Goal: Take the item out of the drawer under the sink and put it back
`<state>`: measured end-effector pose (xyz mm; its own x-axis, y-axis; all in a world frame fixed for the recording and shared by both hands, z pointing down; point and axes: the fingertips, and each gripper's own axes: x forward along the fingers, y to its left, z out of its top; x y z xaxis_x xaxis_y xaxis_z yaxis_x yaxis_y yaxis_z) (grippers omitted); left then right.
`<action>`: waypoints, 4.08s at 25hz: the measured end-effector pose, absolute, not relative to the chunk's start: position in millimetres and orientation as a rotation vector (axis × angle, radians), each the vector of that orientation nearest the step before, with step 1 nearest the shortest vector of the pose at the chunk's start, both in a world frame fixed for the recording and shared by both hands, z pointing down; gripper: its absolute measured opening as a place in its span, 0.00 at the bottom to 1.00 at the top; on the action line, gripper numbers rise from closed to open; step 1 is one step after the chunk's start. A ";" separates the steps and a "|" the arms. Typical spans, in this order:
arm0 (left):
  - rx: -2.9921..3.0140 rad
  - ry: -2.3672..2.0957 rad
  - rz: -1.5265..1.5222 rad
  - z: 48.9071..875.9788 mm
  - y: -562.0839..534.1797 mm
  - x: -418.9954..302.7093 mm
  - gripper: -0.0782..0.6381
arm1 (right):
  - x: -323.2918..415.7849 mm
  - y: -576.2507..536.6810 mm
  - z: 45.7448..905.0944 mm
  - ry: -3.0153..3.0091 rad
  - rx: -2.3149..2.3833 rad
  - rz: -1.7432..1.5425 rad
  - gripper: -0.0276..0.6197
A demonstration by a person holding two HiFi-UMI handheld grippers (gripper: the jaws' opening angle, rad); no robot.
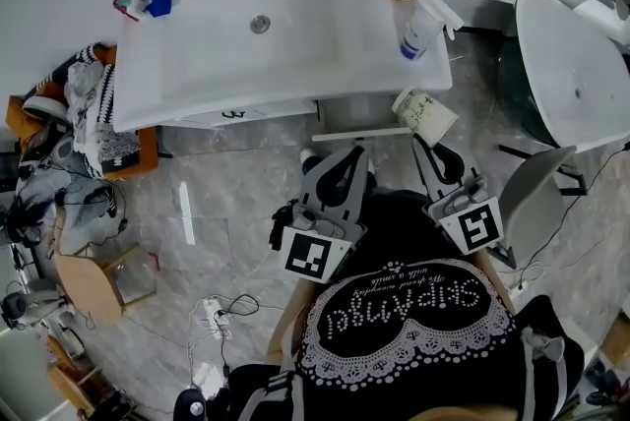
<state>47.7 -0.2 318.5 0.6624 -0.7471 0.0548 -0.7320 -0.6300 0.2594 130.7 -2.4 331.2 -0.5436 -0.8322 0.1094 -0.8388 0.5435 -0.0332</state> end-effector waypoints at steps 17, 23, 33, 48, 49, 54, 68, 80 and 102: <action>2.678 -1.154 0.090 331.6 -4.7 64.2 0.12 | 130.6 3.4 328.8 -2.670 1.454 0.142 0.08; 2.744 -1.088 0.146 329.9 -3.3 74.8 0.11 | 134.4 -1.8 309.9 -2.753 1.481 0.233 0.08; 2.698 -1.133 0.088 330.2 -3.7 61.0 0.11 | 122.7 0.0 316.7 -2.737 1.436 0.247 0.08; 2.720 -1.035 0.066 328.9 1.8 72.1 0.11 | 128.7 0.9 320.2 -2.724 1.451 0.295 0.08; 2.725 -1.027 0.075 330.7 3.5 72.7 0.11 | 129.4 1.8 320.3 -2.731 1.459 0.306 0.08; 2.705 -1.020 0.011 330.1 4.3 62.0 0.11 | 128.4 3.4 325.0 -2.734 1.502 0.323 0.08; 2.621 -0.878 -0.073 321.2 -3.0 19.7 0.11 | 89.3 15.5 324.0 -2.531 1.651 0.343 0.08; 2.613 -0.938 -0.082 315.8 -11.4 -7.3 0.11 | 65.1 5.5 319.3 -2.578 1.644 0.278 0.08; 2.596 -0.959 -0.035 325.9 1.1 -32.9 0.11 | 50.4 17.8 321.9 -2.575 1.716 0.234 0.08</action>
